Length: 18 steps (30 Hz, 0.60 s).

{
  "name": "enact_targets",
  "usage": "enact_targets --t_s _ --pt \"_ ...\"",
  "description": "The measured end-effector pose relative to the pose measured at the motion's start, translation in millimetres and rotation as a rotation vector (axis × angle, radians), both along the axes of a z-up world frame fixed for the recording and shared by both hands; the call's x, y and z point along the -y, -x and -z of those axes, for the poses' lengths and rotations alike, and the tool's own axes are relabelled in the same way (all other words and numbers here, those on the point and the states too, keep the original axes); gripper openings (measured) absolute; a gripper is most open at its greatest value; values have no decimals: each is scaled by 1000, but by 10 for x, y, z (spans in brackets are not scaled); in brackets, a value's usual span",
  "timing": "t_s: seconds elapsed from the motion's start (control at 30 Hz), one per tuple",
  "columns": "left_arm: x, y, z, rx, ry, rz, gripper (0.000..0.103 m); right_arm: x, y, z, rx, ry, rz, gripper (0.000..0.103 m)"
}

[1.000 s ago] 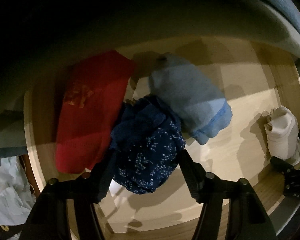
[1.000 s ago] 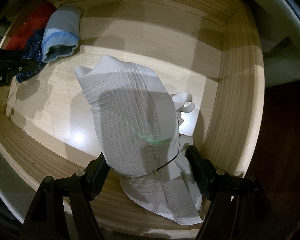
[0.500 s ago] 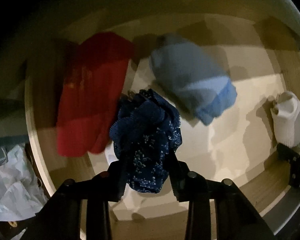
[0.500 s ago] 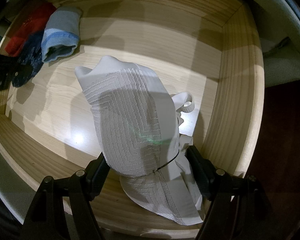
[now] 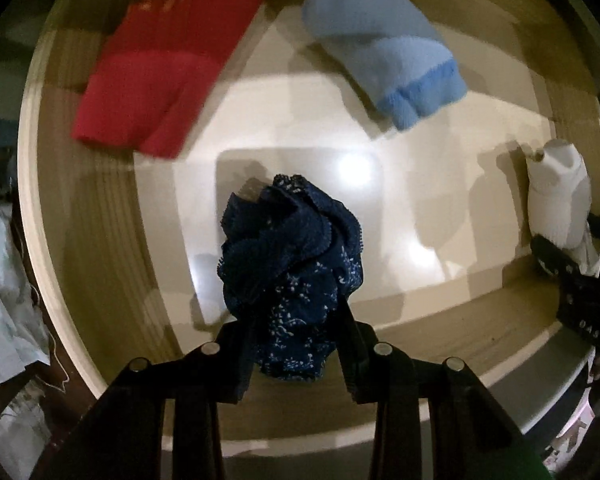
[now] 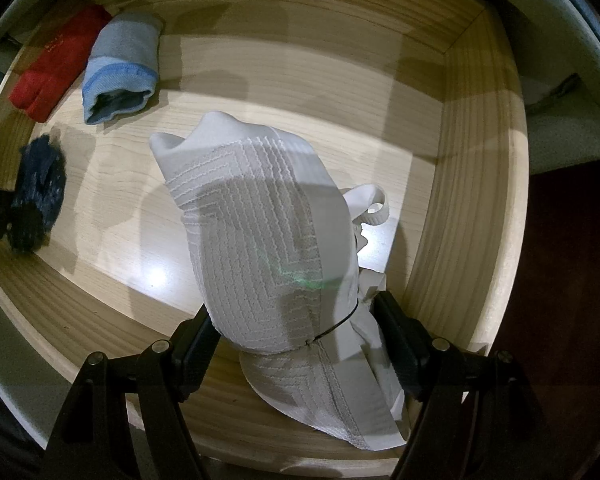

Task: Take underwear out of drawer
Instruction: 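Grasp the navy floral underwear with the left tool while the right tool holds the white underwear, then lift the navy floral underwear out of the drawer with the left tool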

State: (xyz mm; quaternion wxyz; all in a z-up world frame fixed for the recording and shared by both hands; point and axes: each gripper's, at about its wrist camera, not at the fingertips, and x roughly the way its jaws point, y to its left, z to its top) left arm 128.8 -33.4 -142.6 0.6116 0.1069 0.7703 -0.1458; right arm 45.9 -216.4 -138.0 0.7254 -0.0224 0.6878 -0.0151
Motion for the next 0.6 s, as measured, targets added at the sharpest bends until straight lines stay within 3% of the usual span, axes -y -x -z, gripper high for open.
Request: enact_targets --t_s 0.13,0.3,0.43,0.5,0.6 --pt "-41 2 -28 -10 4 -34 36 4 -4 -3 0 0 0 73" --pt "-191 -118 15 -4 20 -86 57 6 -8 -5 1 0 1 73" --pt "-254 -147 -79 20 61 -79 60 7 -12 -7 1 0 1 73" --pt "-230 -83 -103 25 66 -75 68 8 -15 -7 1 0 2 73" --pt "-297 -29 -84 38 46 -52 68 8 -18 -8 1 0 2 73"
